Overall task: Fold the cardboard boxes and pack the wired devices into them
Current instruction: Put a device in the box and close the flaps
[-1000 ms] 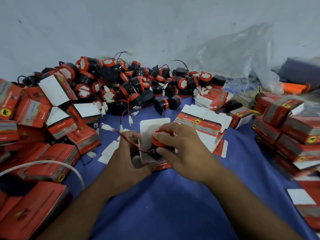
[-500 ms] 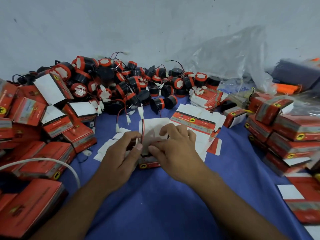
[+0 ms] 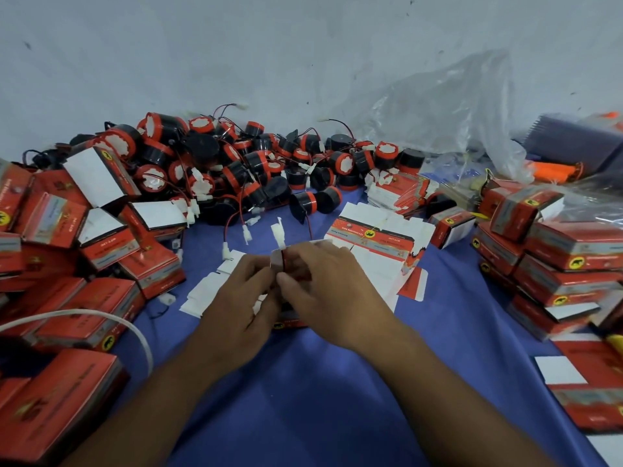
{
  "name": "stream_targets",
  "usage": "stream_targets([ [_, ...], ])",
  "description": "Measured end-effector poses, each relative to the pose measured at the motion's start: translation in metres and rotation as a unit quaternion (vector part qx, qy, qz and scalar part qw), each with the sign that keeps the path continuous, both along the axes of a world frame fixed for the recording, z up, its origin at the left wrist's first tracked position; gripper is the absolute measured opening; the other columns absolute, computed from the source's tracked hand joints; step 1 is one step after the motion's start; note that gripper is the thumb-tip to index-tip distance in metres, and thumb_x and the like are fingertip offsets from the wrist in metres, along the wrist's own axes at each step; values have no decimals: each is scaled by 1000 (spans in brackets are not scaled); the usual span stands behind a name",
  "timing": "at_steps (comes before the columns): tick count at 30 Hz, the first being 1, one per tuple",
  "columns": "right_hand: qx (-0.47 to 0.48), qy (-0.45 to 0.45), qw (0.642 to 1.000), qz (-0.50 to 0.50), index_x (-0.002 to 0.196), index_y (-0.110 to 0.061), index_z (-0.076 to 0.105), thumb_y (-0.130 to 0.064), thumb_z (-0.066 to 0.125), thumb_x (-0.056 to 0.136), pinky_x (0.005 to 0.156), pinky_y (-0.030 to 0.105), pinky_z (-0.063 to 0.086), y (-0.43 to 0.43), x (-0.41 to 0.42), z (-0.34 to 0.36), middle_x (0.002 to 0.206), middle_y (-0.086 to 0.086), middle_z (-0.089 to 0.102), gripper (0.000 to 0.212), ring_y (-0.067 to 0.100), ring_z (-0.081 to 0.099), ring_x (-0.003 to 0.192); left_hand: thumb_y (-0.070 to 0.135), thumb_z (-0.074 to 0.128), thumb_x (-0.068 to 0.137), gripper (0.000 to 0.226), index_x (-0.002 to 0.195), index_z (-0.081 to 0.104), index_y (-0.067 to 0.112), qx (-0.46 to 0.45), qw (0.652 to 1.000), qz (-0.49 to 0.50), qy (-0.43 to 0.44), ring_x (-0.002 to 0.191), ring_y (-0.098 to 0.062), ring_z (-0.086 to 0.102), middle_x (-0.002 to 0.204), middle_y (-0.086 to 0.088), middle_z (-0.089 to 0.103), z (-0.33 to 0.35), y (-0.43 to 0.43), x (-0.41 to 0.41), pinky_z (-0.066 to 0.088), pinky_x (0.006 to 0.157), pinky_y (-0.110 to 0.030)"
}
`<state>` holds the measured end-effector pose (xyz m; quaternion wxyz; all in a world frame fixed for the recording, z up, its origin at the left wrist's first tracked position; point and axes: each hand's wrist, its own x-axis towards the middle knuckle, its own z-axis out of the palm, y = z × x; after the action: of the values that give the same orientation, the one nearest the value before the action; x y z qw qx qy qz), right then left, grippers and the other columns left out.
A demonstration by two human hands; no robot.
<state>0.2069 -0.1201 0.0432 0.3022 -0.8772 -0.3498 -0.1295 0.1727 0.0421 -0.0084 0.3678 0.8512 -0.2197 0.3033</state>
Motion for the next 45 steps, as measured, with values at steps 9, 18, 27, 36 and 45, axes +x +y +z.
stream_targets([
  [9,50,-8,998,45,120,-13,68,-11,61,92,78,42,52,-4,-1,-6,100,6,70,29,30,64,85,28,60,85,19,97,53,42,-139,981,62,117,86,-8,63,96,14,62,-12,-4,0,49,69,-20],
  [18,-59,-160,985,26,98,-14,78,-16,49,81,84,37,44,-5,5,-13,80,1,68,34,25,61,75,32,63,85,31,115,59,35,-204,968,13,147,104,-21,66,112,5,67,-7,-5,-3,55,84,-47],
  [27,-124,-108,985,50,102,-18,65,-30,36,98,90,40,35,-7,1,-23,101,-5,53,32,17,43,92,37,58,90,39,129,57,31,-164,978,20,125,115,-20,63,125,8,64,-8,-2,-2,53,92,-45],
  [36,-23,-52,998,-20,110,-27,74,-30,59,95,89,37,35,0,2,-31,100,-9,68,22,19,49,97,32,62,81,40,118,51,39,-257,949,54,172,104,-17,67,115,8,67,-19,0,3,59,80,-46],
  [45,-91,-48,994,47,92,-25,77,-33,51,97,101,36,28,-8,5,-25,112,-10,60,28,15,44,111,19,75,82,42,100,52,49,-274,941,104,170,89,-6,67,101,20,66,-20,-9,6,56,71,-30],
])
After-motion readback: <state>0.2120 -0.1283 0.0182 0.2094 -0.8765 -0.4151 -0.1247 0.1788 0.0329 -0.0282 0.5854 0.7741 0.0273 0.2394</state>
